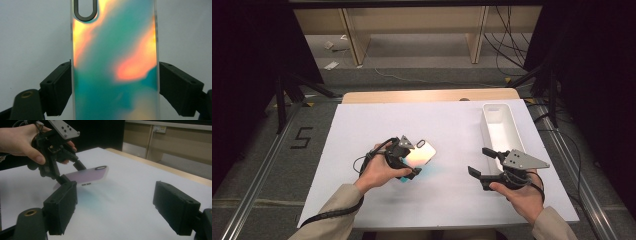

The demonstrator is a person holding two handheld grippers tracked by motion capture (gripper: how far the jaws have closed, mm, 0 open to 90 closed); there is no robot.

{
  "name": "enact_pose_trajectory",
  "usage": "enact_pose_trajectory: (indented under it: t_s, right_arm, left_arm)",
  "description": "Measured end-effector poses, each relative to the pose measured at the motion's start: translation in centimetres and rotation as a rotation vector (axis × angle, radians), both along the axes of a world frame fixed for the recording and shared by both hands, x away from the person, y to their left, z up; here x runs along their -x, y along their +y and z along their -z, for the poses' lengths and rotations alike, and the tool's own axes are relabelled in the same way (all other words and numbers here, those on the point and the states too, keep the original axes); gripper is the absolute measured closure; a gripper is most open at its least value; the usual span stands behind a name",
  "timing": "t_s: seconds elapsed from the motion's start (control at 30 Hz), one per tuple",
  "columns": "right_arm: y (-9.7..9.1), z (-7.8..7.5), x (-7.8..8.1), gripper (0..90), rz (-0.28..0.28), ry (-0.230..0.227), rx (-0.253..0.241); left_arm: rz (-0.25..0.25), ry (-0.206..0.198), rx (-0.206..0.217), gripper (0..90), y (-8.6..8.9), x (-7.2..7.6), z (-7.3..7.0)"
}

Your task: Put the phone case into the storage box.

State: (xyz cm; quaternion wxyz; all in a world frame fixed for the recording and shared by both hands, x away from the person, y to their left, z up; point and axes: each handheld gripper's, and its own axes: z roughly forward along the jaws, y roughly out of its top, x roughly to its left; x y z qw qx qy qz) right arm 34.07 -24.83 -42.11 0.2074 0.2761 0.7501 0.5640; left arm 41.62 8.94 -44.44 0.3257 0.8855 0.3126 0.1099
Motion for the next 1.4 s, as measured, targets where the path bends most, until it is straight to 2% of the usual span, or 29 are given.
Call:
enact_pose_trajectory:
  t_s: [0.23,0.53,0.77,1.1,1.4]
  right_arm:
    - [0.2,-0.1,-0.2,19.6,0.013,0.007,-0.013]
    - [0.3,-0.5,-0.7,19.4,0.040,0.002,-0.033]
    - [0.6,-0.8,-1.2,19.6,0.054,0.007,-0.042]
    - [2.1,-1.2,-2.2,20.0,0.049,0.005,-0.040]
    - [3.2,-1.2,-3.2,20.2,0.058,0.014,-0.047]
  left_arm:
    - [-0.033,-0.063,0.067,16.8,0.1,0.2,-0.4]
    - [-0.059,-0.128,0.126,16.8,0.2,0.7,-0.7]
    - [-0.053,-0.119,0.152,16.8,0.1,1.1,-0.7]
    - [-0.057,-0.164,0.177,16.8,-0.2,2.0,-0.9]
    - [-0.057,-0.180,0.181,16.8,-0.6,2.3,-0.8]
